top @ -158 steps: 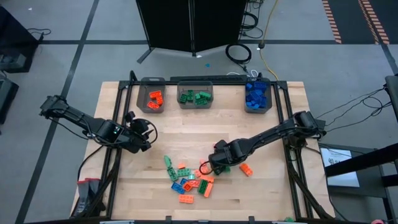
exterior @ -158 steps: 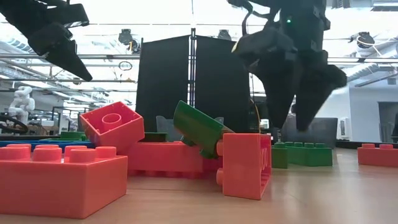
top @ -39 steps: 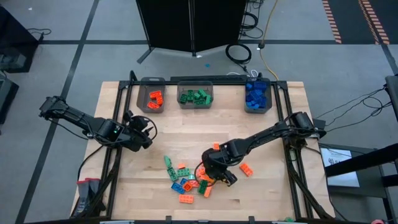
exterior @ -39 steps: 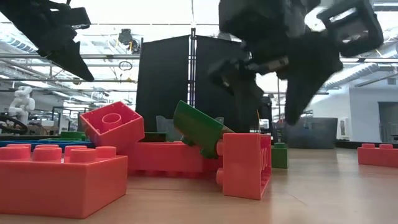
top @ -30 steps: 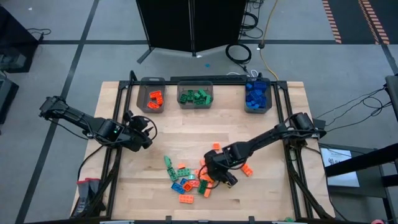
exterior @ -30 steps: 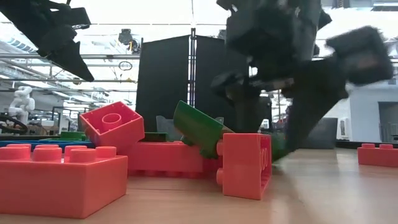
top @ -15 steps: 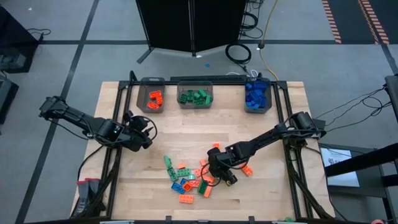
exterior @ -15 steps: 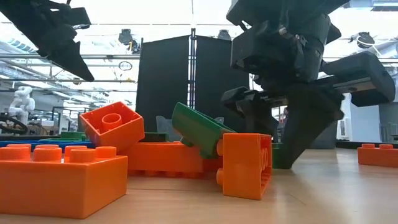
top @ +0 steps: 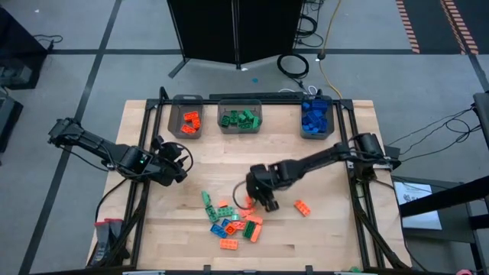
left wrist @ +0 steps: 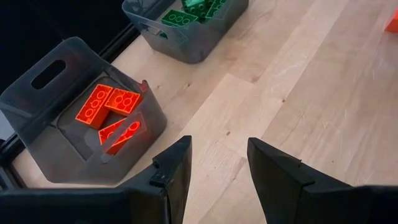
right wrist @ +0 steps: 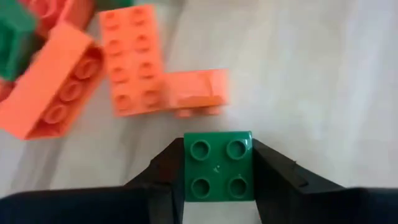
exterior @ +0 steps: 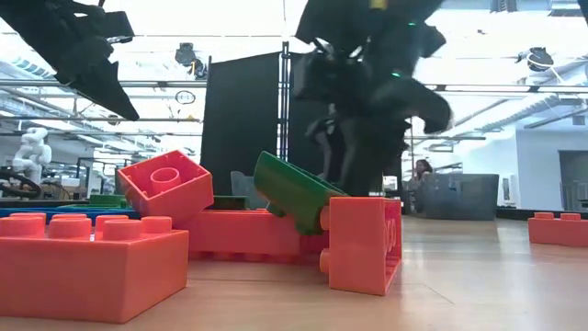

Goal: Sort blocks
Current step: Put the green piece into the middle black bin

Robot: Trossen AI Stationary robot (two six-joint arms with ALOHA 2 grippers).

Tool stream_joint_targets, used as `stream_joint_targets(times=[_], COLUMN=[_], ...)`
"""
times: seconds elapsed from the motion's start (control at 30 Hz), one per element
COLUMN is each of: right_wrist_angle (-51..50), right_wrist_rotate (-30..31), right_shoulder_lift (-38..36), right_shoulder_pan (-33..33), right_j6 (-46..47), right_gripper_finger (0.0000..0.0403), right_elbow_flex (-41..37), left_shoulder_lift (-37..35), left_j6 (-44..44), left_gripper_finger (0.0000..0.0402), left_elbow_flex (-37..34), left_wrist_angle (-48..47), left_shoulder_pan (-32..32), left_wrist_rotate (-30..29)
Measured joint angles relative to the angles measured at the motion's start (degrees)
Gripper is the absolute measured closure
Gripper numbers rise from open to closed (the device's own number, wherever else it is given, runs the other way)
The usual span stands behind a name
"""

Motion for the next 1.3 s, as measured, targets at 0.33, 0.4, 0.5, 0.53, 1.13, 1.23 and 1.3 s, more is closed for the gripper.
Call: stream_joint_targets(times=[0.33,0.4,0.5,0.53,1.13,1.23,1.3], right_wrist_angle=[-0.82,2.19,5.86,7.21,4.32,5.24,5.39], right_wrist_rotate=[5.81,6.73,8.31,8.44,7.40,7.47,7.42], right_shoulder_lift=[-0.08,-0.15,-0.15,-0.18,3.32,3.30,3.30], right_shoulder_pan=[-17.10,-21.26,-27.31,-29.15,-36.95,-36.97,-36.95], right_j6=[-6.19,-4.64,-1.56,-0.50,6.81,7.73,8.95], right_gripper_finger=[0.0283,0.0283,0.0283,0.0283,0.0223,0.0147,0.0114], right_elbow_flex=[13.39,15.39,17.66,18.00,18.18,18.18,18.18], left_shoulder_lift=[0.00,0.00,0.00,0.00,-0.01,0.00,0.00], left_j6=[-0.02,-0.07,-0.08,-0.09,-1.42,-1.55,-1.55], left_gripper_finger=[0.0241,0.0241,0.0241,0.0241,0.0241,0.0241,0.0241], left_elbow_flex=[0.00,0.00,0.00,0.00,0.00,-0.02,-0.02], left_wrist_angle=[0.01,0.07,0.16,0.16,-0.07,-0.10,-0.10], left_shoulder_pan=[0.00,0.00,0.00,0.00,0.00,0.00,0.00], left_wrist_rotate=[-0.82,-1.46,-1.79,-1.81,-2.45,-2.60,-2.64])
